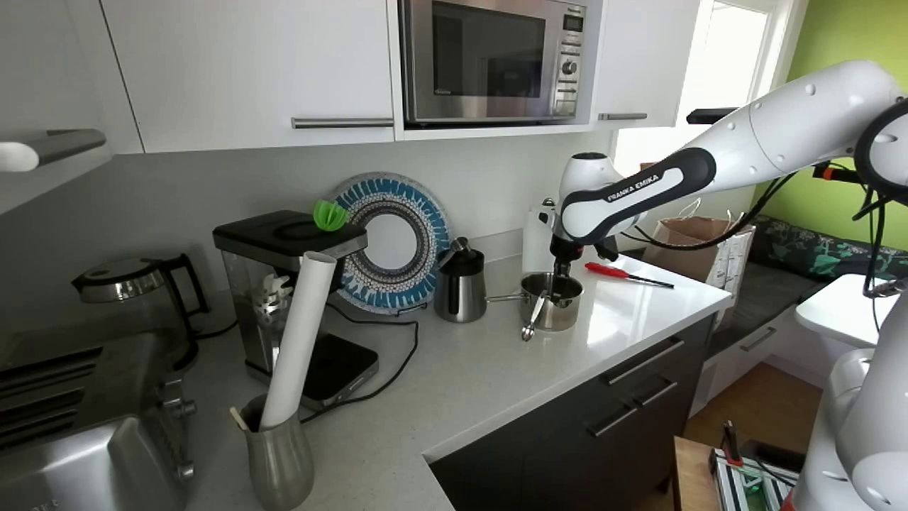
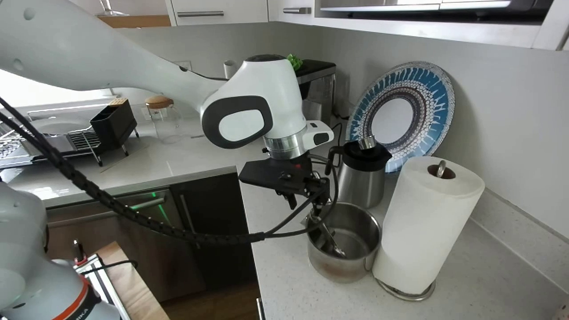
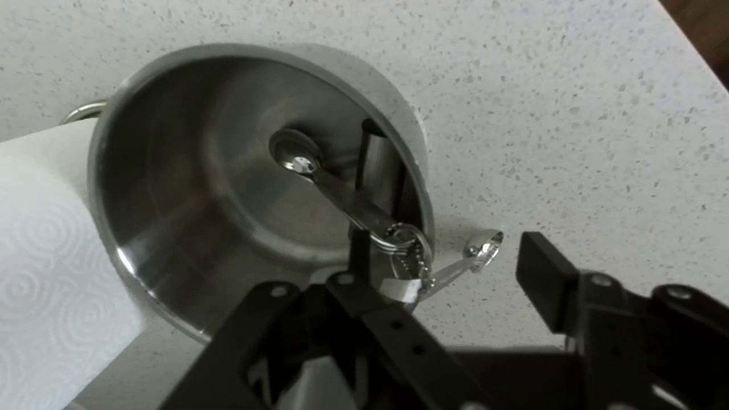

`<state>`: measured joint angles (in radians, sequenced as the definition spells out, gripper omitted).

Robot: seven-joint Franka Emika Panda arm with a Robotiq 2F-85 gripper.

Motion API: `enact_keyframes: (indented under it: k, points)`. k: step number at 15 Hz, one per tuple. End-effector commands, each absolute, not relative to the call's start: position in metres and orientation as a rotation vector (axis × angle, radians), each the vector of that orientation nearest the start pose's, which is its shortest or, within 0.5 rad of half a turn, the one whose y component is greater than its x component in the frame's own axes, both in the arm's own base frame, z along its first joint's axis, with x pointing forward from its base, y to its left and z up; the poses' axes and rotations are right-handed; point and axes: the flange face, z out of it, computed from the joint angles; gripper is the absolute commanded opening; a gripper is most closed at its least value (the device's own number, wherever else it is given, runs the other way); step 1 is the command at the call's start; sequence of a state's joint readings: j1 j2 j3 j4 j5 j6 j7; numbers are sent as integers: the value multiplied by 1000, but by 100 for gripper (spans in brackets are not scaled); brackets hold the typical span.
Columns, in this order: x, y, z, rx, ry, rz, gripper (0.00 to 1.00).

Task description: Remove the measuring spoons from the silver pot and put them on the left side of the counter

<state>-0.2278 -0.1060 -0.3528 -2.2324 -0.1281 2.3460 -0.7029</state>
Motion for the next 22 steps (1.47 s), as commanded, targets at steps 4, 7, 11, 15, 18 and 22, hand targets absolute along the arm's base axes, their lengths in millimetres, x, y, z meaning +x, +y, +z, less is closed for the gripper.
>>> enact_keyframes:
  k: [4, 7, 11, 15, 18, 22]
  points:
    - [448, -291, 413, -3240, -318, -191, 56]
    - [449, -294, 407, -3231, -300, -186, 45]
    - [449, -298, 412, -3247, -298, -204, 41]
    - [449, -298, 418, -3256, -320, -194, 69]
    - [453, -297, 419, -3254, -350, -213, 75]
    - [458, -297, 416, -3240, -383, -206, 37]
